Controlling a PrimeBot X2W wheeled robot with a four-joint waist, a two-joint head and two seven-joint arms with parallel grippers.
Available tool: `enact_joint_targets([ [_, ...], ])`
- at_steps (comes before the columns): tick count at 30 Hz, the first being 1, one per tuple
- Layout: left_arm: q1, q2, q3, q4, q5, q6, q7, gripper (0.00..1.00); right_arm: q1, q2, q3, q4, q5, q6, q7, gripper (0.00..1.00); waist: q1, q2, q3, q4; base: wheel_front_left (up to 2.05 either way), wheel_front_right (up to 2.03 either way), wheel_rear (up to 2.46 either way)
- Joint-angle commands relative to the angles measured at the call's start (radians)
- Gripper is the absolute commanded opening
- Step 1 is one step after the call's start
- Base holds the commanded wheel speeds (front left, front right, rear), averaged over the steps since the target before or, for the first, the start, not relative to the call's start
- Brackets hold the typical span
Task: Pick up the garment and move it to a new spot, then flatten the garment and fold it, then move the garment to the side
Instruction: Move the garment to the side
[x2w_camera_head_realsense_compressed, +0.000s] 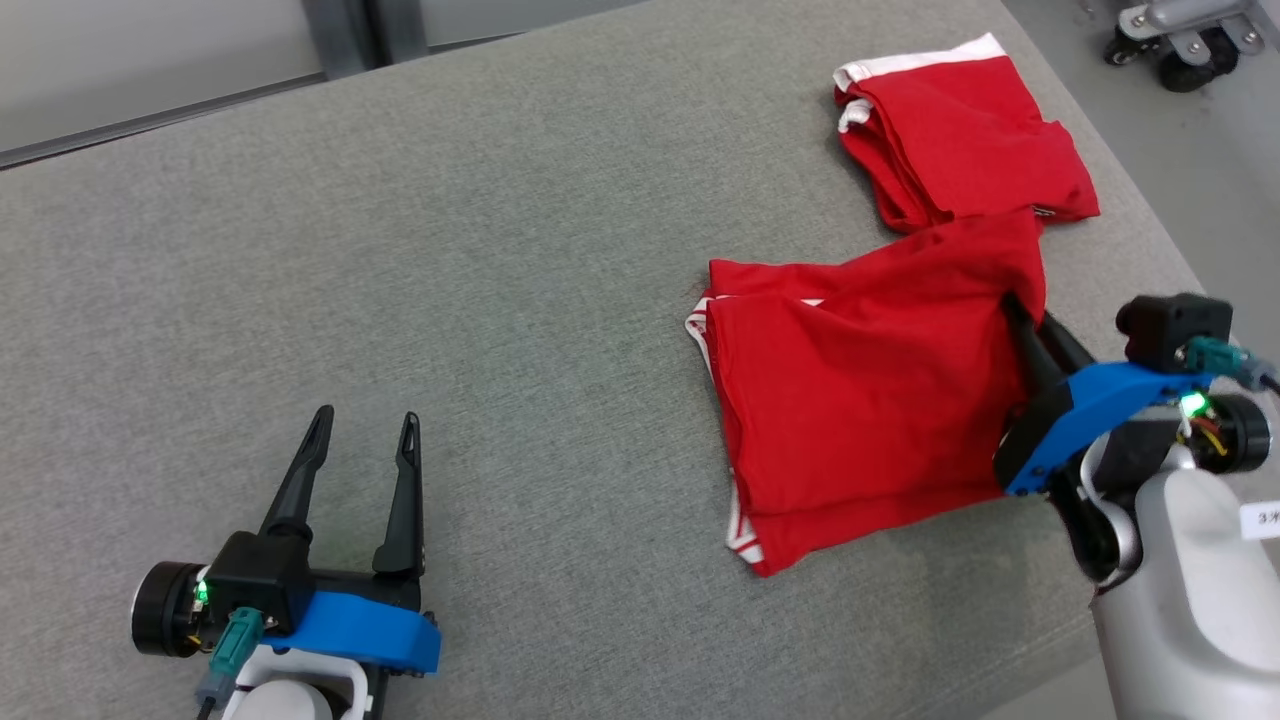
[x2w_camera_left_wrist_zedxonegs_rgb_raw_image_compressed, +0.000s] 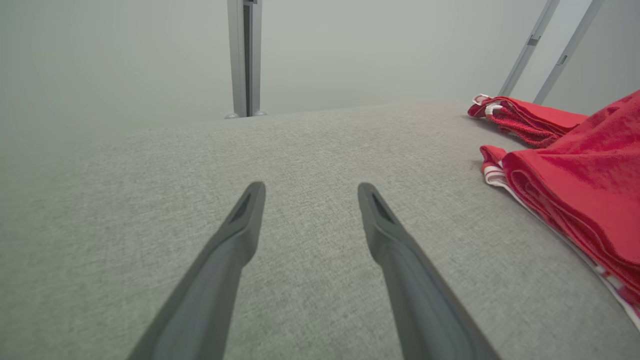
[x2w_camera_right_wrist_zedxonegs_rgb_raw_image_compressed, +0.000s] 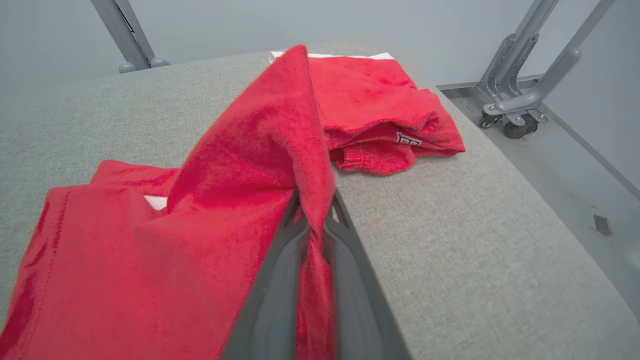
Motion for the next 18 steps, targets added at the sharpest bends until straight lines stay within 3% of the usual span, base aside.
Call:
enact_joint_targets([
  [1, 0.006, 0.002, 0.0, 0.002, -0.002, 0.005, -0.006, 1.0, -0.038, -0.014, 0.008, -0.007, -0.006, 0.0, 0.006, 0.0, -0.0001, -0.0001, -0.003, 0.012, 0.0, 0.0, 0.0],
  [8, 0.009, -0.017, -0.01, 0.018, -0.015, 0.011, -0.024, 1.0, -0.193, -0.111, 0.036, 0.026, -0.032, 0.0, 0.099, 0.0, -0.0001, -0.0001, -0.03, 0.099, 0.0, 0.0, 0.0],
  [18, 0.021, -0.03, -0.027, 0.039, -0.021, 0.011, -0.043, 1.0, -0.319, -0.321, -0.005, 0.071, -0.064, 0.0, 0.222, 0.0, -0.0001, -0.0001, -0.036, 0.232, 0.0, 0.0, 0.0],
])
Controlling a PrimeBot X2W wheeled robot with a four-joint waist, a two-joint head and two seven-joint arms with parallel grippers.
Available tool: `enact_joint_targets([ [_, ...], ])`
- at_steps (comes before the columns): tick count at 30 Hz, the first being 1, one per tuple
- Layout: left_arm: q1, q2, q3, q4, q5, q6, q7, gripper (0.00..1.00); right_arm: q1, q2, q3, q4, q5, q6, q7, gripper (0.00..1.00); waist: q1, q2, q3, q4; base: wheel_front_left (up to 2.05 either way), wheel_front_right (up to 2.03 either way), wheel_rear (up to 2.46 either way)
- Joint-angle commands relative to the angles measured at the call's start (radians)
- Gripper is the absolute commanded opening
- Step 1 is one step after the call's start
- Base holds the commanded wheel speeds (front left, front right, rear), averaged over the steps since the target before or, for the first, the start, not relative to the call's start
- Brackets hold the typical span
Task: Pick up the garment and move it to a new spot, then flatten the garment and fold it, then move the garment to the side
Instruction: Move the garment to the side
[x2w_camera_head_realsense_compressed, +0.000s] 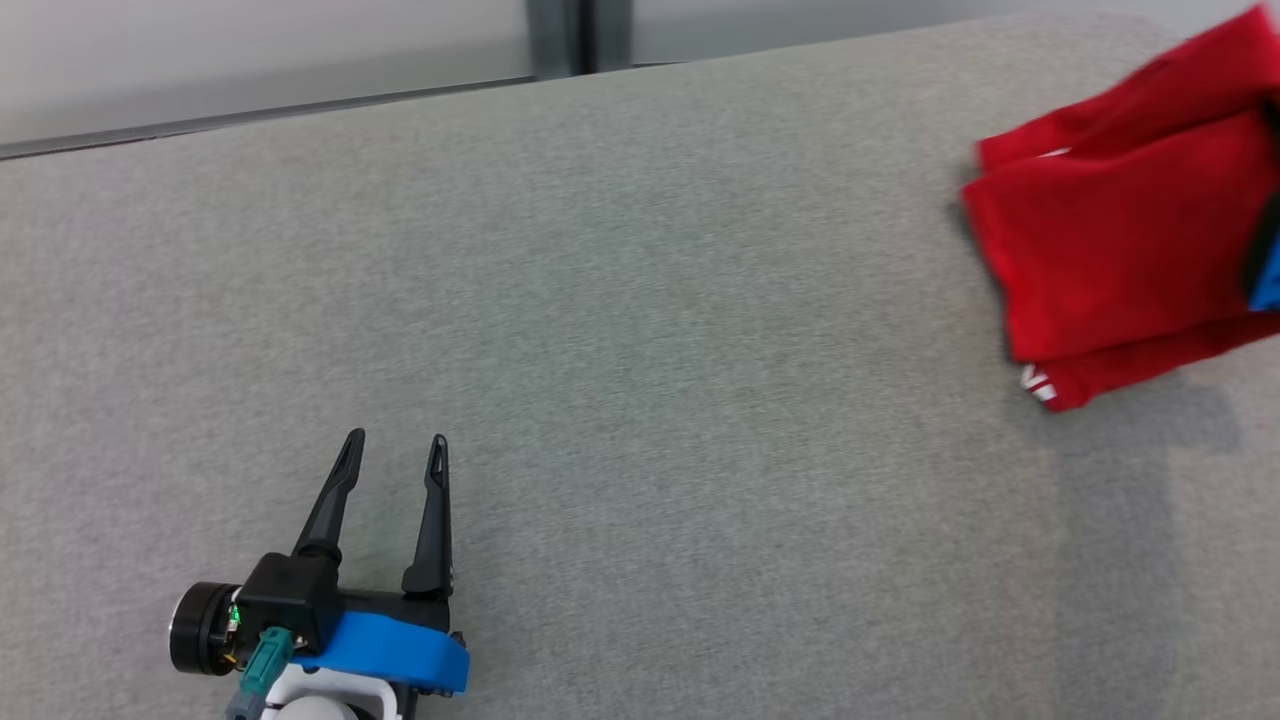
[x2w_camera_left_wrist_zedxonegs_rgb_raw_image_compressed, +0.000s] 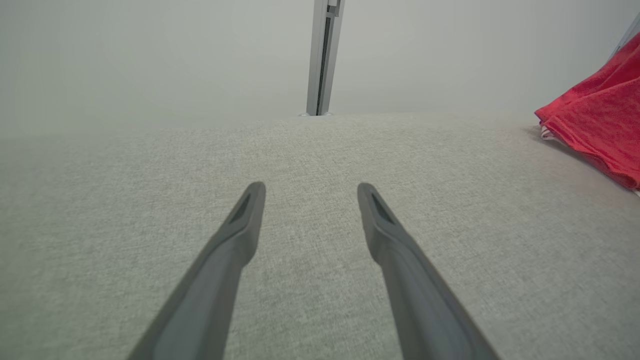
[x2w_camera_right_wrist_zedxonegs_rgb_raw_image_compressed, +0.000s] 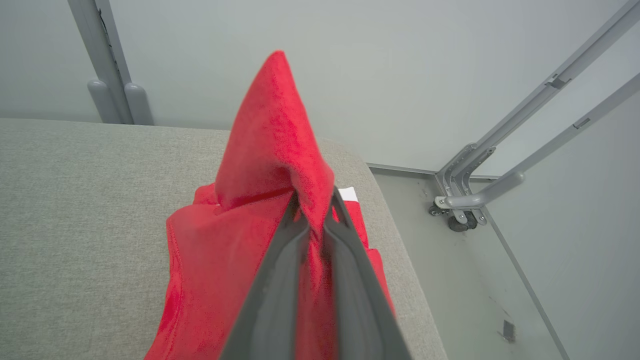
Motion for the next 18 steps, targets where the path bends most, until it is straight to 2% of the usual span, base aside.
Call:
enact_joint_targets([
  [1, 0.002, 0.002, -0.003, 0.0, -0.002, 0.002, -0.005, 1.0, -0.024, -0.032, -0.018, 0.007, -0.001, 0.0, 0.014, 0.0, 0.0, -0.0001, 0.015, 0.026, 0.0, 0.0, 0.0],
  [6, -0.007, 0.005, -0.015, -0.002, 0.001, -0.002, -0.008, 1.0, -0.054, -0.116, -0.1, 0.036, -0.041, 0.0, 0.043, 0.0, 0.0, -0.0001, 0.04, 0.074, 0.0, 0.0, 0.0],
  [7, -0.01, 0.006, -0.016, -0.003, 0.002, -0.002, -0.007, 1.0, -0.06, -0.125, -0.117, 0.041, -0.053, 0.0, 0.035, 0.19, 0.0, -0.0001, 0.047, 0.081, 0.0, 0.0, 0.0],
  [8, -0.013, 0.007, -0.017, -0.003, 0.003, -0.002, -0.007, 1.0, -0.062, -0.131, -0.133, 0.048, -0.067, 0.0, 0.027, 0.49, 0.0, -0.0001, 0.052, 0.088, 0.0, 0.0, 0.0],
  [9, -0.016, 0.007, -0.018, -0.003, 0.003, -0.001, -0.007, 1.0, -0.065, -0.134, -0.146, 0.051, -0.082, 0.0, 0.004, 1.0, 0.0, -0.0001, 0.057, 0.094, 0.0, 0.0, 0.0],
  [14, -0.024, 0.01, -0.02, -0.003, 0.003, 0.002, -0.008, 1.0, -0.063, -0.113, -0.187, 0.073, -0.151, 0.0, -0.091, 1.0, 0.0, -0.0001, 0.07, 0.109, 0.0, 0.0, 0.0],
  [16, -0.025, 0.012, -0.018, -0.001, -0.001, 0.005, -0.01, 1.0, -0.043, -0.075, -0.191, 0.102, -0.174, 0.0, -0.142, 1.0, 0.0, -0.0001, 0.072, 0.11, 0.0, 0.0, 0.0],
  [18, -0.025, 0.013, -0.017, 0.0, -0.003, 0.006, -0.01, 1.0, -0.041, -0.065, -0.188, 0.108, -0.175, 0.0, -0.156, 1.0, 0.0, -0.0001, 0.072, 0.108, 0.0, 0.0, 0.0],
])
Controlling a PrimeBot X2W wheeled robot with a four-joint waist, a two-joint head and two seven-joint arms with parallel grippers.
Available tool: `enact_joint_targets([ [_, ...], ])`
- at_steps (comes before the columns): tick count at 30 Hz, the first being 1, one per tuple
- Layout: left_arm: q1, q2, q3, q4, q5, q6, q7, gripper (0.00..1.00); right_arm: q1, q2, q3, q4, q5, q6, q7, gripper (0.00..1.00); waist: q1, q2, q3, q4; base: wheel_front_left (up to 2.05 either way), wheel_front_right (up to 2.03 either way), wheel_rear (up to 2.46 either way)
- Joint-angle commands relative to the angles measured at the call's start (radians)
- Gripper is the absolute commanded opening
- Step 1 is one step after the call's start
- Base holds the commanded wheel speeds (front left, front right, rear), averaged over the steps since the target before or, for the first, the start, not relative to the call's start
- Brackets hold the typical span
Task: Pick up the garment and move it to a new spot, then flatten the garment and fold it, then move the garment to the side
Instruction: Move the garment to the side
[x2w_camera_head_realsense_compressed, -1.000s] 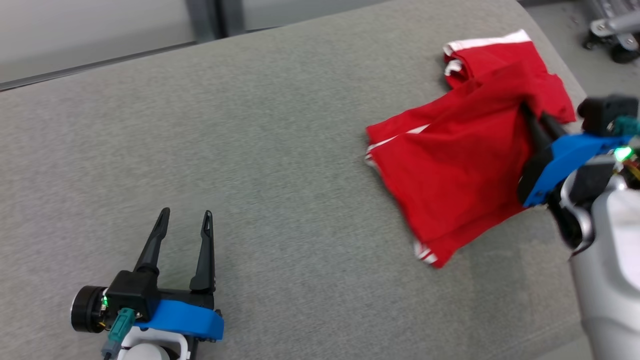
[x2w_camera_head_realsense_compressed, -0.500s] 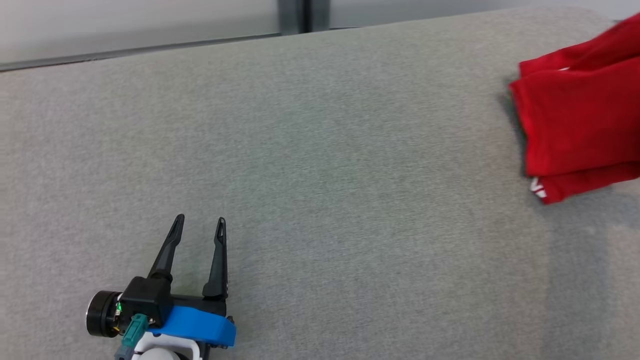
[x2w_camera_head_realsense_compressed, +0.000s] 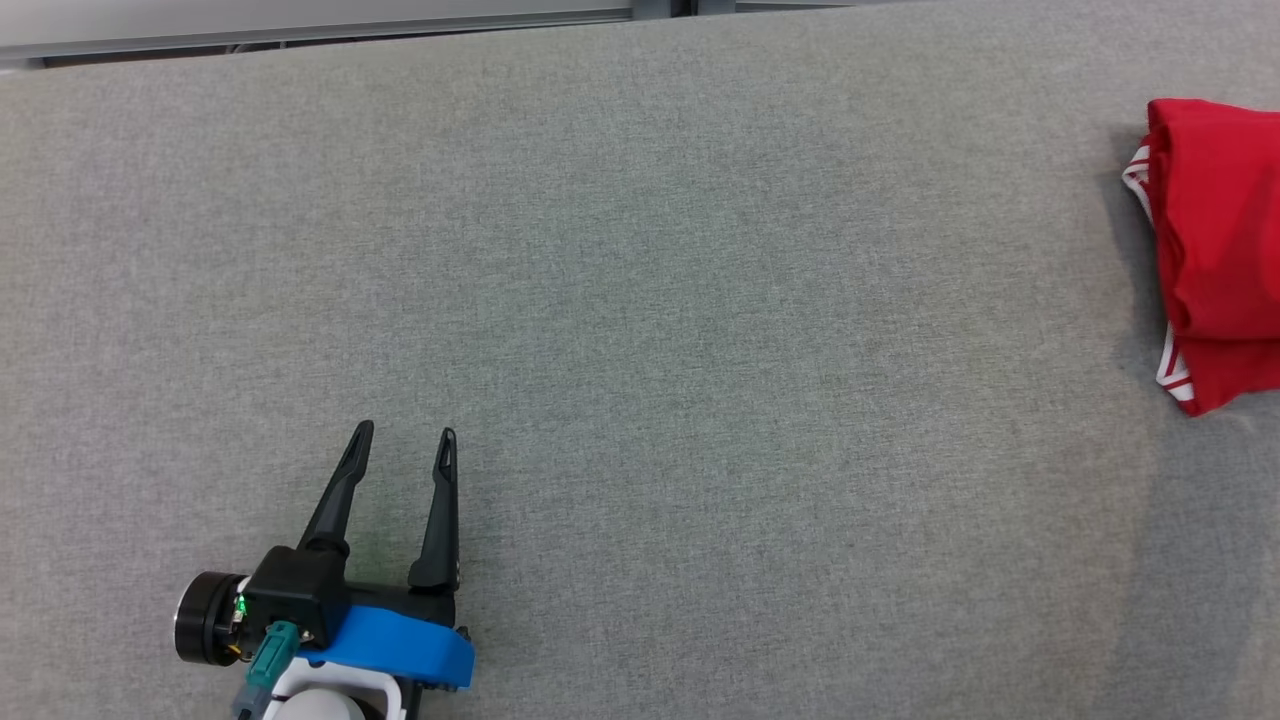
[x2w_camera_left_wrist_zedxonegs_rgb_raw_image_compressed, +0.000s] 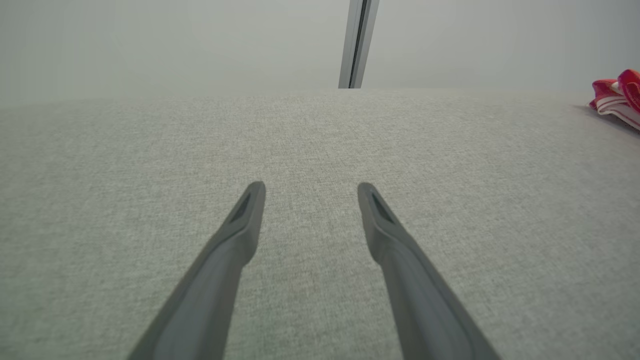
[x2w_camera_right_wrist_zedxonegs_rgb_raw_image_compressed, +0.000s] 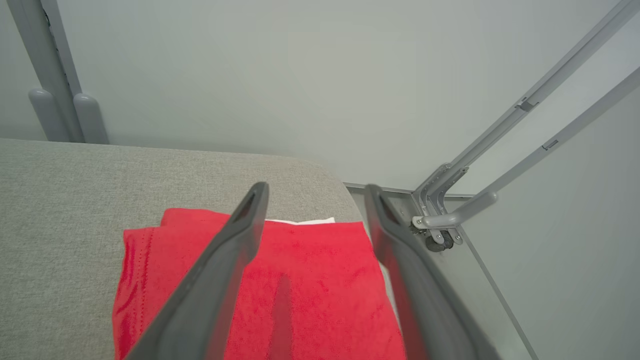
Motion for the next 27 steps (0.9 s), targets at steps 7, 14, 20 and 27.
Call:
enact_joint_targets([
  [7, -0.023, 0.011, 0.009, 0.006, -0.009, 0.011, -0.008, 1.0, 0.009, 0.054, 0.089, 0.032, 0.02, 0.0, -0.093, 1.0, 0.0, -0.0001, -0.022, -0.018, 0.0, 0.0, 0.0],
  [14, -0.03, -0.004, 0.039, 0.013, -0.041, 0.027, -0.016, 1.0, 0.035, 0.14, 0.182, 0.025, 0.064, 0.0, -0.199, 1.0, 0.0, -0.0001, -0.089, -0.027, 0.0, 0.0, 0.0],
  [20, -0.007, -0.027, 0.083, 0.037, -0.082, 0.048, -0.021, 1.0, 0.123, 0.272, 0.177, 0.038, 0.04, 0.0, -0.302, 1.0, 0.0, -0.0001, -0.164, -0.03, 0.0, 0.0, 0.0],
  [27, 0.055, -0.046, 0.116, 0.077, -0.118, 0.055, -0.024, 1.0, 0.307, 0.389, 0.178, 0.001, -0.003, 0.0, -0.403, 1.0, 0.0, -0.0001, -0.243, -0.013, 0.0, 0.0, 0.0],
])
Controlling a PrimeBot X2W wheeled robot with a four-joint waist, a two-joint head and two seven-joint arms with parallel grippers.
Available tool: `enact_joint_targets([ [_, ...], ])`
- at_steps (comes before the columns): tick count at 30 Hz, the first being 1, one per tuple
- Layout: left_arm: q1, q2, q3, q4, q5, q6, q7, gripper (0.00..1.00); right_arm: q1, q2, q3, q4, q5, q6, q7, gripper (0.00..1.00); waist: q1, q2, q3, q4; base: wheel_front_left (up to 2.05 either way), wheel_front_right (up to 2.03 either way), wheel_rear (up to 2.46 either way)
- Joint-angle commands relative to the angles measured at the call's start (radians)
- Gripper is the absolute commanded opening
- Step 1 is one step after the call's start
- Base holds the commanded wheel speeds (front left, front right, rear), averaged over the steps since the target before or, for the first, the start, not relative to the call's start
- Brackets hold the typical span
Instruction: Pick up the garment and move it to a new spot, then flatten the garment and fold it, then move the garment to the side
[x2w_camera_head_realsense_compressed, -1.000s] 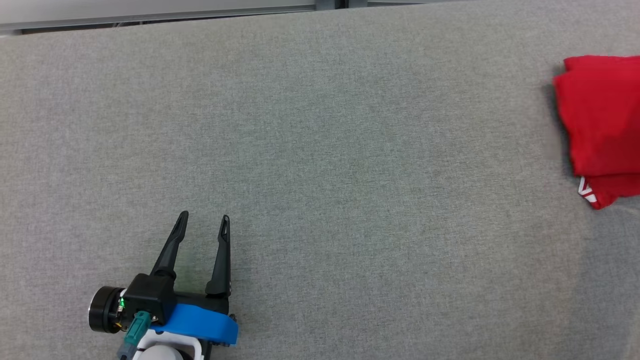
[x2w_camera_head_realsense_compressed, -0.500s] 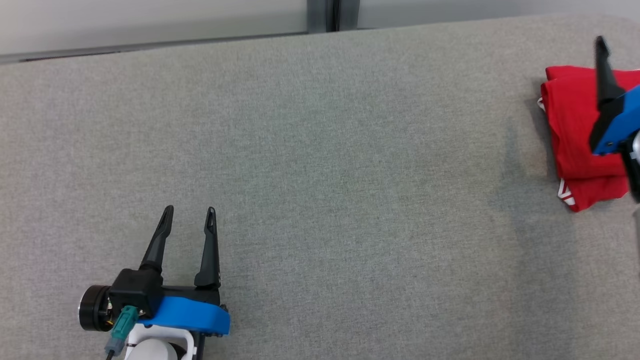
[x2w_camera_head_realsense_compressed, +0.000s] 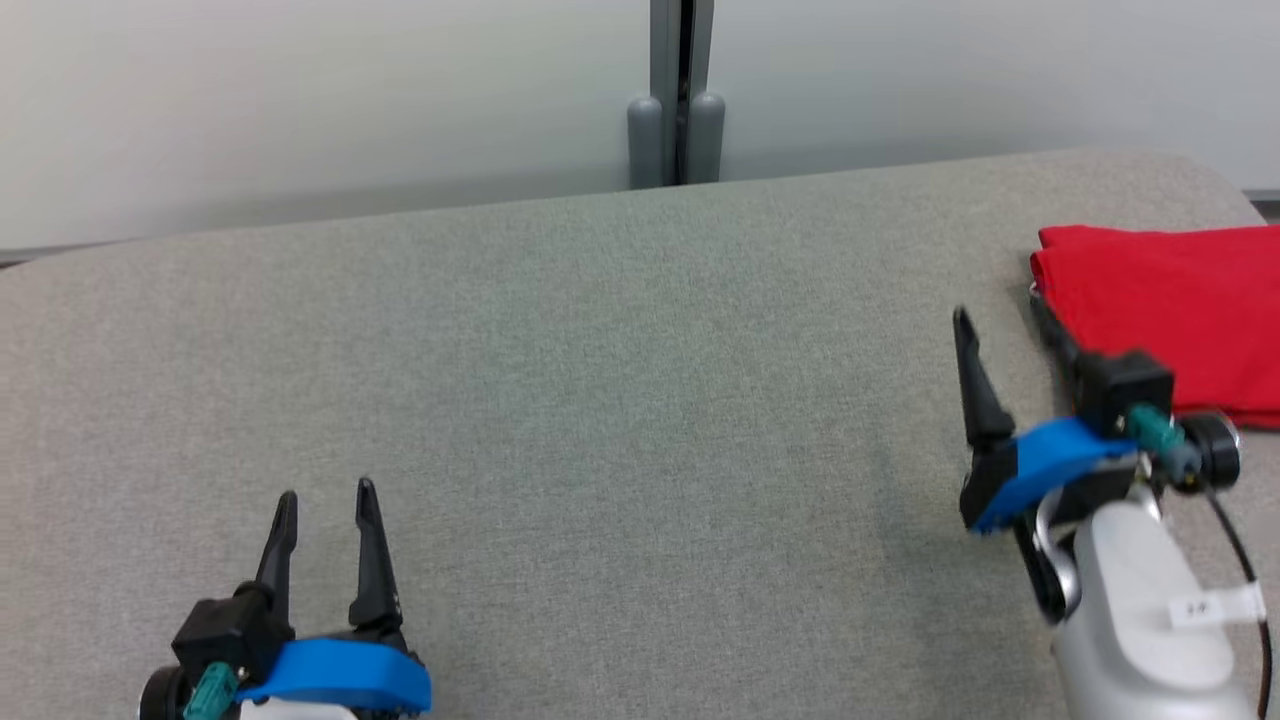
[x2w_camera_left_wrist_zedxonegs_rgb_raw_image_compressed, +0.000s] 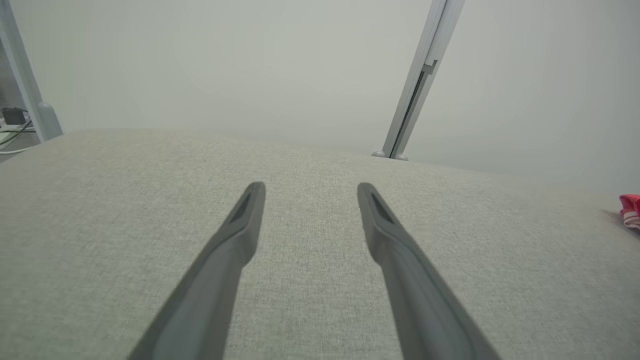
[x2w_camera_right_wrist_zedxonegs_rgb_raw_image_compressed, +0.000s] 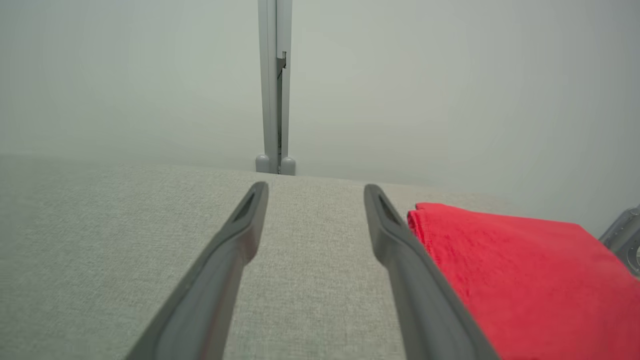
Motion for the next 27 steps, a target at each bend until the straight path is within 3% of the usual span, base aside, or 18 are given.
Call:
enact_joint_targets([
  [1, 0.012, -0.004, 0.005, 0.004, -0.003, 0.001, -0.005, 1.0, 0.036, 0.002, -0.005, -0.013, -0.007, 0.0, -0.008, 1.0, 0.0002, 0.0, -0.01, -0.001, 0.0, 0.0, 0.0],
  [12, 0.098, -0.018, -0.003, 0.018, 0.004, 0.014, -0.006, 1.0, 0.323, 0.011, 0.062, -0.191, 0.155, 0.0, -0.038, 1.0, 0.0002, 0.0, -0.058, 0.054, 0.0, 0.0, 0.0],
  [27, 0.122, -0.011, -0.027, 0.003, 0.027, 0.025, -0.005, 1.0, 0.414, 0.011, 0.106, -0.24, 0.197, 0.0, -0.044, 1.0, 0.0002, 0.0, -0.073, 0.075, 0.0, 0.0, 0.0],
])
